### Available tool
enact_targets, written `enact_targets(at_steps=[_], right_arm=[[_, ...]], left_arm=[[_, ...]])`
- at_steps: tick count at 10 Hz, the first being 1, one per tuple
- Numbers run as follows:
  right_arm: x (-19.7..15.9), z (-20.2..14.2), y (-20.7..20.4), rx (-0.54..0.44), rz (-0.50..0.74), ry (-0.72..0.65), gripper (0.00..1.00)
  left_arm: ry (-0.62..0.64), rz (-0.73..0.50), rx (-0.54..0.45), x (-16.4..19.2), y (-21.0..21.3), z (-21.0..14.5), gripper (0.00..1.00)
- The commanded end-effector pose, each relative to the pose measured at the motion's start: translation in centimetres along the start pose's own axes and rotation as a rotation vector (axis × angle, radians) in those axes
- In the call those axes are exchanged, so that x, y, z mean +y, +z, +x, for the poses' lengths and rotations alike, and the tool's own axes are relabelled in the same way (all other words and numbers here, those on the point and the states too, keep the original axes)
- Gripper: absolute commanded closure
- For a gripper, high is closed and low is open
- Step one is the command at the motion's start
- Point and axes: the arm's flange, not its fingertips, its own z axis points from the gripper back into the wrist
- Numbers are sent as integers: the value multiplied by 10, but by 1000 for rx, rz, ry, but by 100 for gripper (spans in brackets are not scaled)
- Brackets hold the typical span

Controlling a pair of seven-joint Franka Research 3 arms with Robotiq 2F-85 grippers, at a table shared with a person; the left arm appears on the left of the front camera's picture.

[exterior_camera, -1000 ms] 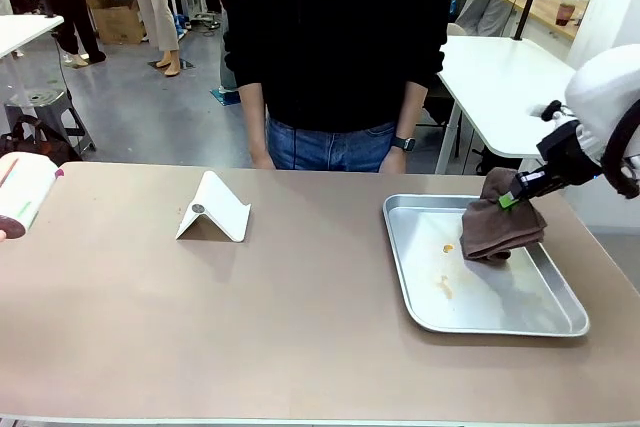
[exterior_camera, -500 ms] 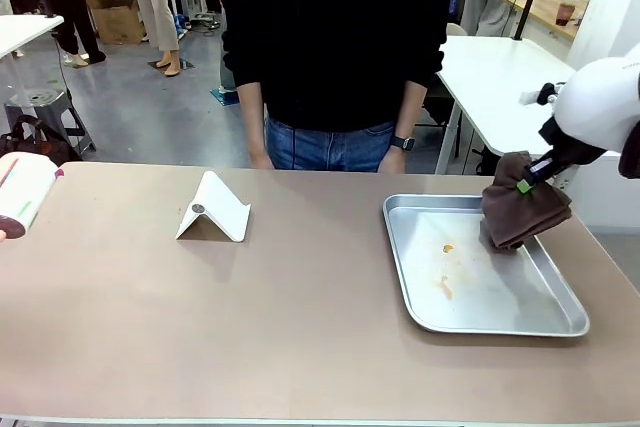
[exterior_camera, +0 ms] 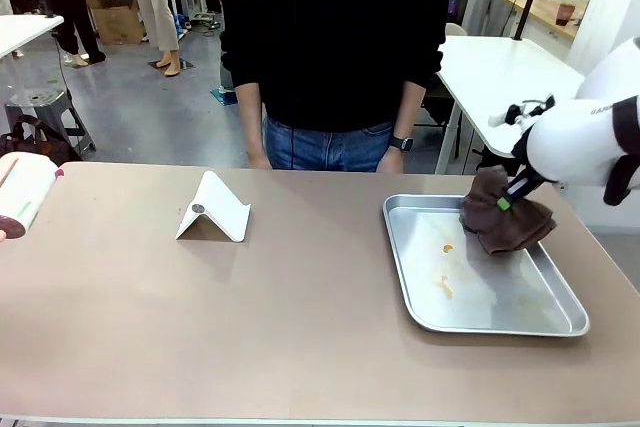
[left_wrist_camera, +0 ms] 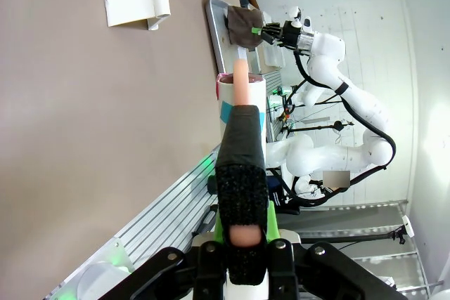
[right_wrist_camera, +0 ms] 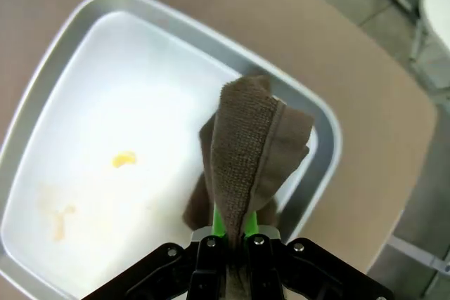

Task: Clean the surface of the table.
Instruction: Clean the area not pointed to by the person.

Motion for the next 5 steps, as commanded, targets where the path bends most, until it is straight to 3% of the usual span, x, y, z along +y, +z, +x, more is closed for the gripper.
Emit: enact_targets(at_steps=[1,5], right_arm=[[14,-5,-14,3,95,-20,91],[33,-13,-43,31,355,-102,91]], left_arm=[[12,-3,-8,-4,-1,-1,79],[12,-3,-8,-4,-1,-1,79]])
